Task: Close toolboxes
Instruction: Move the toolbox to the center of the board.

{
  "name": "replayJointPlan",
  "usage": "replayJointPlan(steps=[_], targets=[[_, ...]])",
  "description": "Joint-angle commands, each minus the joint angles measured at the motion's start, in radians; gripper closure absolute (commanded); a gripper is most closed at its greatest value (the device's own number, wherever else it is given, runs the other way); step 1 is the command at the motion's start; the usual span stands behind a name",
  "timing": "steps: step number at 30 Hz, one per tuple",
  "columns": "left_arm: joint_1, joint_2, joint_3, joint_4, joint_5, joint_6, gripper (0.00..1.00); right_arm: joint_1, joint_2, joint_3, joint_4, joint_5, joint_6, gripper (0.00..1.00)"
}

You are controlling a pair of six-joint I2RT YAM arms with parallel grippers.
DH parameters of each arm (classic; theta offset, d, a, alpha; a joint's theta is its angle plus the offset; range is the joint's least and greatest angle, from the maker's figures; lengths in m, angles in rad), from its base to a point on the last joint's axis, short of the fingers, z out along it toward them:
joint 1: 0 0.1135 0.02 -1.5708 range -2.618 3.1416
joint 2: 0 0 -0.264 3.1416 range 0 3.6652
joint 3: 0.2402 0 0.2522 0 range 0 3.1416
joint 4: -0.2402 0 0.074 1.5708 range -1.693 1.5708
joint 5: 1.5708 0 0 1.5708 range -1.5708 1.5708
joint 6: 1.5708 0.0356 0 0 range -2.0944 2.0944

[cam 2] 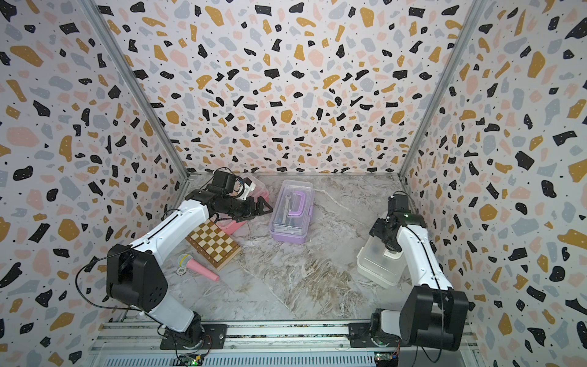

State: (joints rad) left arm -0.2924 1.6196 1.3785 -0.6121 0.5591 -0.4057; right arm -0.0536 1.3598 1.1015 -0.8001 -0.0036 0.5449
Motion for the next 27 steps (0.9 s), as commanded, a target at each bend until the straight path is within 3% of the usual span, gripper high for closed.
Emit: replayJointPlan(steps=[1, 10, 17, 21, 27], targets=[[0.015, -0.027, -0.006, 0.038, -0.015, -0.006, 0.01, 0.090, 0.140, 0.047, 0.100, -0.187, -0.004, 0.32], [0.056, -0.030, -0.004, 0.034, -0.050, -0.009, 0.01, 0.182, 0.378, 0.333, 0.152, -0.277, -0.028, 0.30], [0.128, -0.024, 0.016, 0.043, -0.067, -0.021, 0.01, 0.181, 0.328, 0.454, 0.134, -0.246, -0.153, 0.18], [0.195, -0.021, 0.010, 0.082, -0.071, -0.031, 0.01, 0.179, 0.171, 0.345, 0.179, -0.125, -0.230, 0.13], [0.272, -0.024, -0.045, 0.138, -0.094, -0.005, 0.01, 0.171, -0.165, -0.088, 0.457, 0.111, -0.359, 0.09]])
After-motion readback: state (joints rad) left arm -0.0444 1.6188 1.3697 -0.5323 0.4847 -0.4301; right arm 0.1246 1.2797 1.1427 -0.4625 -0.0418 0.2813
